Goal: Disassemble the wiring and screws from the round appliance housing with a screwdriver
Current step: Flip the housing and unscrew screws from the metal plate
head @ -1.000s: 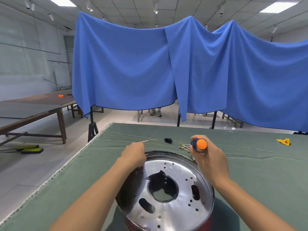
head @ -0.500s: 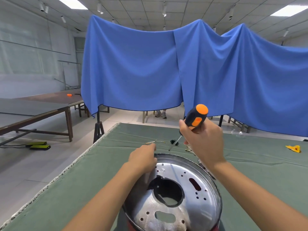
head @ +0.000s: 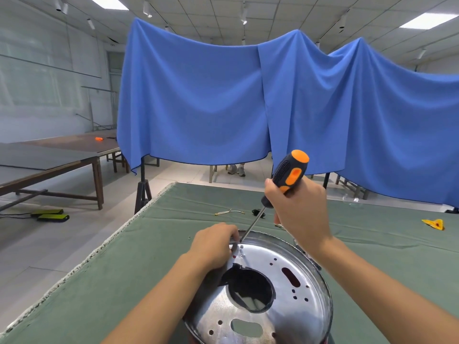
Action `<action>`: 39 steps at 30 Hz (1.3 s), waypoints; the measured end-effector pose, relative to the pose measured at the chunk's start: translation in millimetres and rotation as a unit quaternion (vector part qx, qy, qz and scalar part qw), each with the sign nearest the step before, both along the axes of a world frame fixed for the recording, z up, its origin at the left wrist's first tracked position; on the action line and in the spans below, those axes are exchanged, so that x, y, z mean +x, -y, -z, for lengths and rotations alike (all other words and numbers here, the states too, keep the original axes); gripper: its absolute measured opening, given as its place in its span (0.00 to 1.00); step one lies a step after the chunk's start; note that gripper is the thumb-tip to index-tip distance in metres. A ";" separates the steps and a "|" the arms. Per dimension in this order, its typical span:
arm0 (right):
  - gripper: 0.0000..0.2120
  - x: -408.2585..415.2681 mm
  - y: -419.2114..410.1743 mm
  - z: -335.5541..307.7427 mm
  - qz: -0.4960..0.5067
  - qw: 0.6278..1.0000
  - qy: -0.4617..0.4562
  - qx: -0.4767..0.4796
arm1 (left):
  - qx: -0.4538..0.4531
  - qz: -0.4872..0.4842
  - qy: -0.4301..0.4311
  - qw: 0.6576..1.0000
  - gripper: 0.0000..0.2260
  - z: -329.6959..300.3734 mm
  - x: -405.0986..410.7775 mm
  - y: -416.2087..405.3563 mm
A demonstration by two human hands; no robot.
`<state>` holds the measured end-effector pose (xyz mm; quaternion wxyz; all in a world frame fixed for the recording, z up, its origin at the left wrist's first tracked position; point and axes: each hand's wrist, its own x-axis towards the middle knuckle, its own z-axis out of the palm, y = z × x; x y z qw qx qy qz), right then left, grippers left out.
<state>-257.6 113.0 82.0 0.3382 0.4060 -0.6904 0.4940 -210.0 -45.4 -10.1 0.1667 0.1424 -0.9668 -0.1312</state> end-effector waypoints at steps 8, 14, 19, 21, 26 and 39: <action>0.16 -3.3 -1.6 4.7 0.009 1.000 0.005 0.015 | -0.008 -0.003 0.003 1.000 0.08 0.6 -0.1 -1.5; 0.16 -2.5 -1.1 5.1 0.004 0.999 0.031 0.014 | 0.004 -0.003 0.010 1.000 0.09 -1.4 1.1 -2.8; 0.16 -3.2 -0.7 5.4 0.002 1.000 0.023 0.011 | 0.002 -0.001 0.016 1.000 0.10 -2.0 1.5 -3.3; 0.15 -3.4 -0.8 5.9 -0.002 1.000 0.021 0.008 | 0.002 0.000 0.018 1.000 0.10 -2.5 2.1 -3.3; 0.12 -2.6 -1.4 7.0 -0.009 1.000 0.011 0.000 | 0.007 0.002 0.022 1.000 0.10 -3.2 3.5 -4.3; 0.14 -8.2 2.4 9.3 -0.004 1.000 -0.011 -0.007 | 0.036 0.046 0.016 0.998 0.15 -5.5 4.4 -9.2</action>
